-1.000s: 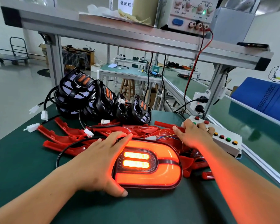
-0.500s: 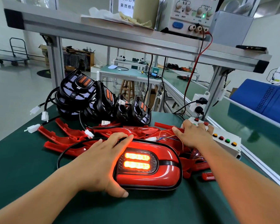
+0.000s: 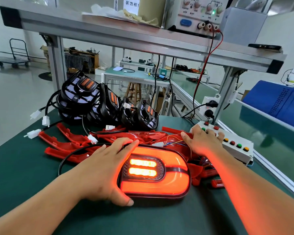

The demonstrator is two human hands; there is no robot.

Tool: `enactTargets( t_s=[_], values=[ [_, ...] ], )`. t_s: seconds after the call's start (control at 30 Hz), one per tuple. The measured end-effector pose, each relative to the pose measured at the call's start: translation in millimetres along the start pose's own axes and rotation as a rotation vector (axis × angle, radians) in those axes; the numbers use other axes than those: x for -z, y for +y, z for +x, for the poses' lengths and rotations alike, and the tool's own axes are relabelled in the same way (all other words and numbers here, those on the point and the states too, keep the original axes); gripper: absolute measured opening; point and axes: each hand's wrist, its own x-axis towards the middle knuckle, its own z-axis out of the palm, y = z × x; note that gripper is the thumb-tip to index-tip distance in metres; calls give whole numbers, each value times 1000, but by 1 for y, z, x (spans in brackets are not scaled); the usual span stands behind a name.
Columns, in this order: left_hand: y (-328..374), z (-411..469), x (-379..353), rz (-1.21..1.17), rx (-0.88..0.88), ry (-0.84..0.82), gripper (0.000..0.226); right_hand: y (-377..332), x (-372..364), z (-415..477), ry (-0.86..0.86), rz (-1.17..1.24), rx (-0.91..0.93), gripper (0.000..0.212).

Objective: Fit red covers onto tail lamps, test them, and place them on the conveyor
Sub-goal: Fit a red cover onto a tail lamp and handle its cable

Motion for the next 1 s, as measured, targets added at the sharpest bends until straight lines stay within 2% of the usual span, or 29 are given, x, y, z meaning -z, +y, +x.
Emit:
enactTargets(
  t_s=[0.33, 0.5, 0.57, 0.67, 0.73, 0.8, 0.87, 0.93, 1.0],
  values=[
    [0, -1, 1, -1, 15, -26, 143, 2, 0, 1, -6, 2, 15, 71],
    [2, 1, 2, 38, 22, -45, 144, 4, 4, 0, 15, 106, 21, 54],
    [3, 0, 3, 40, 34, -62, 142, 5, 8, -2, 54, 162, 34, 49],
    [3, -1, 8, 6, 48, -104, 141, 1, 22, -6, 198, 245, 99, 40],
    [4, -2, 12, -45, 72, -134, 136, -6, 37, -10, 237, 323, 212, 35],
    [6, -1, 16, -86, 76, -119, 131, -15, 48, -14, 139, 324, 386, 31],
    [7, 2, 22, -100, 72, -41, 121, -26, 52, -19, 9, 215, 514, 25],
    [7, 9, 30, -123, 77, 53, 106, -35, 48, -23, -54, 144, 556, 22],
    [5, 22, 40, -148, 68, 139, 82, -39, 44, -25, -50, 148, 567, 17]
  ],
)
